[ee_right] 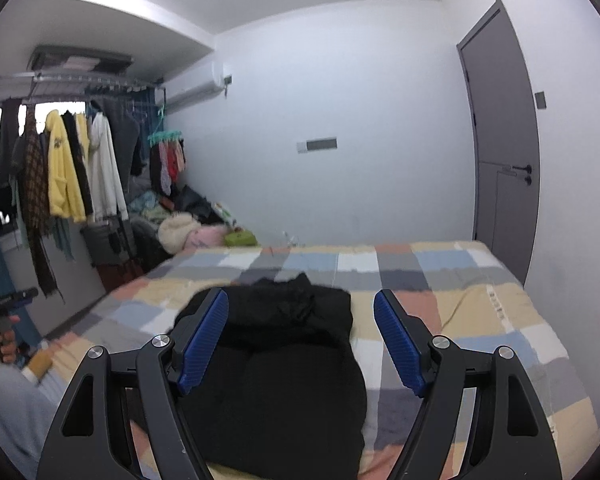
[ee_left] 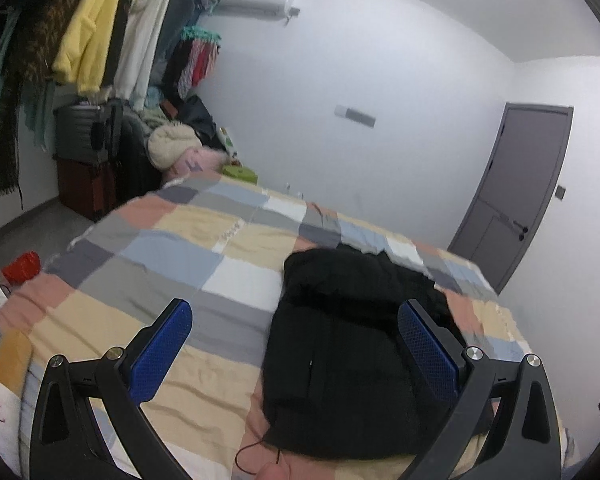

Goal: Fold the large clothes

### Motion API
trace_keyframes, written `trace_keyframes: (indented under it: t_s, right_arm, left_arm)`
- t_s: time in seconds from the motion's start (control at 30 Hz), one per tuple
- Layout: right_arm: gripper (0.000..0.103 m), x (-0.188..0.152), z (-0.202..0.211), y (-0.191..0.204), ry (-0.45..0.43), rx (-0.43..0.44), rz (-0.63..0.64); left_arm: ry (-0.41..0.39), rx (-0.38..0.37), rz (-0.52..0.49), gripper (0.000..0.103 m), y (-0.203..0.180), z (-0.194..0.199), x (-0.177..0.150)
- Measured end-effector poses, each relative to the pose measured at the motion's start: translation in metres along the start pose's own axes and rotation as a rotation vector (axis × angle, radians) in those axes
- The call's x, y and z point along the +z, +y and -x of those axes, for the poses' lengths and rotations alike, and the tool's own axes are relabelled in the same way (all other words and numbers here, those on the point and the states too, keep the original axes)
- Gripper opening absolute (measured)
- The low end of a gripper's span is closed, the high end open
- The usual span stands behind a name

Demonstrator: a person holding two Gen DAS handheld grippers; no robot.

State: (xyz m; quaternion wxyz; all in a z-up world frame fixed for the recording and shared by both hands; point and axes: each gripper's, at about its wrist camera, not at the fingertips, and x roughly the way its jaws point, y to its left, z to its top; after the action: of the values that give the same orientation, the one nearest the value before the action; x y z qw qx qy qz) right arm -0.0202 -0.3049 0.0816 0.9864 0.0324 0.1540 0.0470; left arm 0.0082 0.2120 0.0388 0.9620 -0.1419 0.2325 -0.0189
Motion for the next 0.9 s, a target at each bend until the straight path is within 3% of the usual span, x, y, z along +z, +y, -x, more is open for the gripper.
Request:
trace_keyframes:
  t_s: [0.3, 0.47, 0.7, 0.9]
  right_arm:
    - [0.075, -0.092, -0.080, -0.032, 0.219, 0.019, -0.076]
    - [0.075, -0.150, -0.120, -0.059, 0.343, 0.038, -0.170]
    - [0.074, -0.217, -0.152, -0.080, 0.497, 0.054, -0.267]
    - [0.074, -0.250, -0.172, -0.099, 0.555, 0.046, -0.331]
  left_arm:
    - [0.200, -0.030, 0.055, 0.103, 0.022, -0.105, -0.076]
    - [0.307, -0.095, 0.115, 0.102, 0.035, -0.156, -0.115]
    - [0.407, -0.190, 0.201, 0.102, 0.049, -0.207, -0.156]
    - [0.457, -0.202, 0.238, 0.101, 0.059, -0.236, -0.183]
